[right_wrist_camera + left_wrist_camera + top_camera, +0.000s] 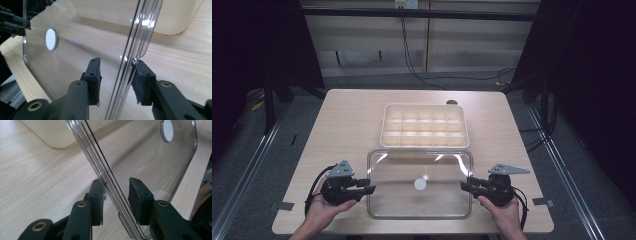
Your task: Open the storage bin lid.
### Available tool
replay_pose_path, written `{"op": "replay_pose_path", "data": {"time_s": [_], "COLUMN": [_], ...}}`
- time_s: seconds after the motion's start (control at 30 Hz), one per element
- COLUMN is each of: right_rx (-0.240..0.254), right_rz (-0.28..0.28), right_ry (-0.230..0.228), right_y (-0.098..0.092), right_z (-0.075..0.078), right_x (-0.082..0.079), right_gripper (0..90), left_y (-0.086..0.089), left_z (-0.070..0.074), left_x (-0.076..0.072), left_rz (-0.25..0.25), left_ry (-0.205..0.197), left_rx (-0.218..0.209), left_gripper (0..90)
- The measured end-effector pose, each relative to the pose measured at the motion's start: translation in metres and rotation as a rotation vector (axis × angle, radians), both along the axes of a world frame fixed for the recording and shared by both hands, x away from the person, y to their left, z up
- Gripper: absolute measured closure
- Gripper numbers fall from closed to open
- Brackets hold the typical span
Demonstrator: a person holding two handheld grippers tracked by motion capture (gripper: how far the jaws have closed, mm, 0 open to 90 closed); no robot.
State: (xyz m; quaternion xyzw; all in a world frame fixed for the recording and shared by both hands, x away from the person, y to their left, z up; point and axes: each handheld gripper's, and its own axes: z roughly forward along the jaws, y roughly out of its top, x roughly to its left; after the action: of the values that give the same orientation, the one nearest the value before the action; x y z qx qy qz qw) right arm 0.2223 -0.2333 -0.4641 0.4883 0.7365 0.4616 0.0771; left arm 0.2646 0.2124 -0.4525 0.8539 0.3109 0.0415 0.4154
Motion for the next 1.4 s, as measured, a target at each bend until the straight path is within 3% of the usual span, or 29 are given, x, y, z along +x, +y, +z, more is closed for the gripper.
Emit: {"op": "replay_pose_path", "data": {"time_s": [0.1,0.23,0.53,0.6,0.8,1.0,1.4], "right_rx": [-0.033,-0.046,-0.031,-0.033,-0.043,-0.065,-0.071], "right_rz": [-0.007,-0.014,-0.032,-0.035,-0.042,-0.054,-0.063], "right_ry": [0.019,0.048,0.065,0.065,0.087,0.105,0.109], "right_y": [0.002,0.003,0.002,0.002,0.003,0.004,0.006], "right_z": [-0.002,-0.005,-0.015,-0.016,-0.022,-0.025,-0.030], "right_x": [0.006,0.011,0.016,0.017,0.021,0.021,0.024], "right_gripper": [55.9,53.5,50.7,50.2,47.6,45.5,42.6], "left_y": [-0.006,-0.007,-0.007,-0.007,-0.008,-0.008,-0.010], "left_z": [-0.001,-0.004,-0.011,-0.015,-0.019,-0.025,-0.028], "left_x": [0.006,0.010,0.014,0.016,0.018,0.020,0.022], "left_rz": [-0.004,-0.004,-0.003,0.005,0.010,0.009,-0.008], "left_ry": [-0.001,0.016,0.004,0.022,0.044,0.082,0.089], "left_rx": [0.037,0.039,0.063,0.042,0.053,0.033,0.050], "left_gripper": [63.1,61.4,60.4,60.2,58.5,58.2,53.9]}}
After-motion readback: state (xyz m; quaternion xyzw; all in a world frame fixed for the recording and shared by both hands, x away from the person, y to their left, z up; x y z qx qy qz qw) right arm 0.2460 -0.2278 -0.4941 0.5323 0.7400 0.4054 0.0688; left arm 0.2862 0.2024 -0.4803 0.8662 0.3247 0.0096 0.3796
